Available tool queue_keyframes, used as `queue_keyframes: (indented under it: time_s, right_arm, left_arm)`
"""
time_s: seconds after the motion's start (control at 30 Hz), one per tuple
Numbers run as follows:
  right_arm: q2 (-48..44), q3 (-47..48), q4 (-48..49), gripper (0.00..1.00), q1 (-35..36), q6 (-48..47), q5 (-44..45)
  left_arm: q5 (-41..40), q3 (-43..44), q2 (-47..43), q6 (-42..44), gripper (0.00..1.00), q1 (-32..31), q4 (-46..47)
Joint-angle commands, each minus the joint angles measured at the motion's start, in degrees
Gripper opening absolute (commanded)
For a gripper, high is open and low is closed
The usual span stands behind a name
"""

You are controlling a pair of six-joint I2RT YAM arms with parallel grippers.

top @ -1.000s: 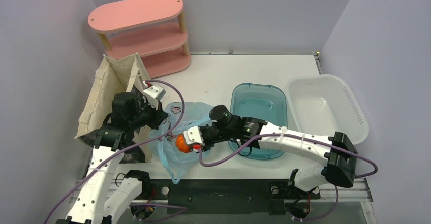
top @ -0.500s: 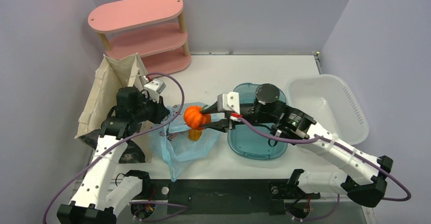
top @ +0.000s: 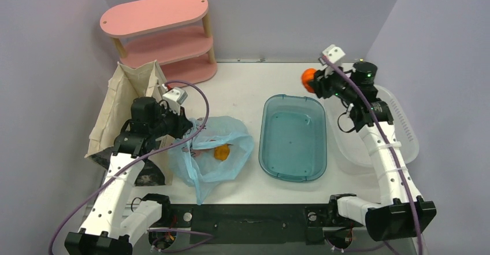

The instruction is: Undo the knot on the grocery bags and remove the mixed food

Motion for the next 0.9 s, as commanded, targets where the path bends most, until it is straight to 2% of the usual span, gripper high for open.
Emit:
queue_keyframes:
  time_s: [0.0,0.03,0.17,0.33,0.43,0.6,0.67,0.7,0.83,0.87]
  right_arm:
    - [1.8,0.1,-3.9,0.0,-15.3,-5.0,4.0]
    - [3.4,0.7,-5.3,0.0,-19.3,-5.6,4.7]
    - [9.1,2.9,-11.3,0.0,-23.4,-11.1,17.0]
    - [16.6,2.4,-13.0,0.0,-27.8,-12.4,20.4]
    - [20.3,2.4,-12.8,0.09,-29.2,-13.3,21.8]
    - [25.9,1.7,-11.1,0.17,-30.0,-14.8,21.6]
    - [27.9,1.9,-10.8,0.23,-30.0,-14.6,21.4]
    - [28.5,2.2,-10.7,0.3,-30.1,-14.2,21.3]
    - [30.0,2.7,-10.8,0.64,-30.8,-13.1,20.6]
    - [29.6,2.7,-10.9,0.77,-30.8,-13.1,20.1]
  left_arm:
    - [1.3,3.0,-1.2,1.6,0.0,0.3,0.6]
    - [1.4,3.2,-1.2,1.7,0.0,0.3,0.4]
    - [1.7,3.4,-1.0,2.0,0.0,0.3,0.4]
    - [2.2,3.5,-0.7,2.1,0.0,0.3,0.4]
    - [2.1,3.4,-0.9,1.9,0.0,0.3,0.3]
    - [2.2,3.2,-1.5,2.1,0.0,0.3,-0.1]
    - [2.2,3.2,-1.5,1.9,0.0,0.3,-0.2]
    - [2.2,3.2,-1.6,1.9,0.0,0.3,-0.2]
    - [2.2,3.6,-2.0,2.0,0.0,0.3,-0.9]
    - [2.1,3.7,-2.1,2.0,0.0,0.3,-1.1]
